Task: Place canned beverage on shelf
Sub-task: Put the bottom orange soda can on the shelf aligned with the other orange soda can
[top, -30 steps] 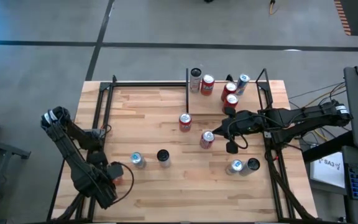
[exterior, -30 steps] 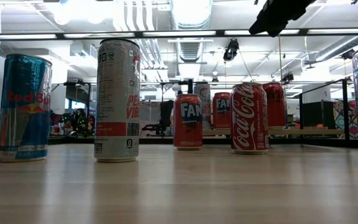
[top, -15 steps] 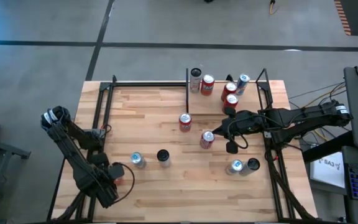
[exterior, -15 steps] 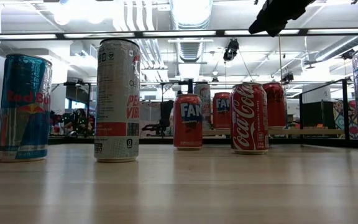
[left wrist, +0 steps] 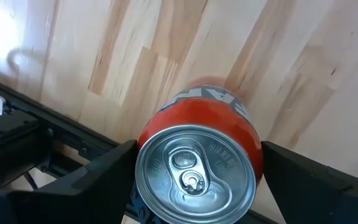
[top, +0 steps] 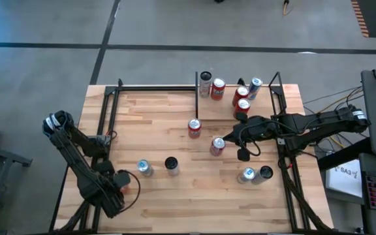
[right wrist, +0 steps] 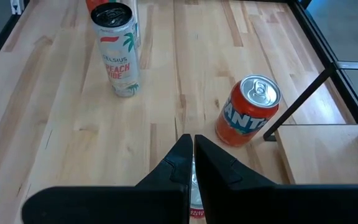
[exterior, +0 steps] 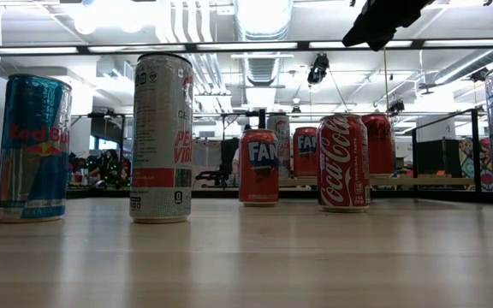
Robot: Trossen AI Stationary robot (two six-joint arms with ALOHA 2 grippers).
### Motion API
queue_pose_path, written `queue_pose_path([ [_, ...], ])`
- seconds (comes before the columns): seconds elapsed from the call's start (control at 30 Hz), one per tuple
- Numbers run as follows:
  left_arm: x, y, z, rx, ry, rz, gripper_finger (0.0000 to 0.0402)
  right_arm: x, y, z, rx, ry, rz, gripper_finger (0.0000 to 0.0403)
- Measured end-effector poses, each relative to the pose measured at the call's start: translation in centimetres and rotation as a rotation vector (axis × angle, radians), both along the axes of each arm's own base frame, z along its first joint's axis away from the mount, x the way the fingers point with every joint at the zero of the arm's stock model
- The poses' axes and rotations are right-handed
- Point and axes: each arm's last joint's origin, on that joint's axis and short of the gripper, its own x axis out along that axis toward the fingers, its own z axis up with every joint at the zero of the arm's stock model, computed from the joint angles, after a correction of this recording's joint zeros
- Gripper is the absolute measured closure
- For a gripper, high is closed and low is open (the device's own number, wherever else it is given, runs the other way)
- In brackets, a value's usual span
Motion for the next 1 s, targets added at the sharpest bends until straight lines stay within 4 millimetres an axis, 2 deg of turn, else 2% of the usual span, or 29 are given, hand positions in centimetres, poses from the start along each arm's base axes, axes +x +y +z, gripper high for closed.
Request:
queue_pose_path([
  [0.13, 0.0, 0.1, -0.1, 0.017, -0.018, -0.003, 0.0096, 0.0, 0.0, -0.1, -0.003, 0.003, 0.002, 0.0394],
  [0.3, 0.0, 0.1, -0.3, 0.025, -0.029, 0.008, 0.013, 0.0, 0.0, -0.1, -0.004, 0.003, 0.002, 0.0394],
  [0.53, 0.1, -0.3, 0.4, 0.019, -0.038, 0.016, 0.0131, 0.0, 0.0, -0.1, -0.005, 0.004, 0.003, 0.0394],
  [0.73, 0.2, -0.5, 2.4, 0.007, -0.046, 0.018, 0.0131, 0.0, 0.0, -0.1, -0.005, 0.005, 0.003, 0.0394],
  [1.0, 0.3, -0.6, 2.7, -0.005, -0.051, 0.019, 0.0131, 0.0, 0.0, -0.1, -0.005, 0.005, 0.003, 0.0394],
])
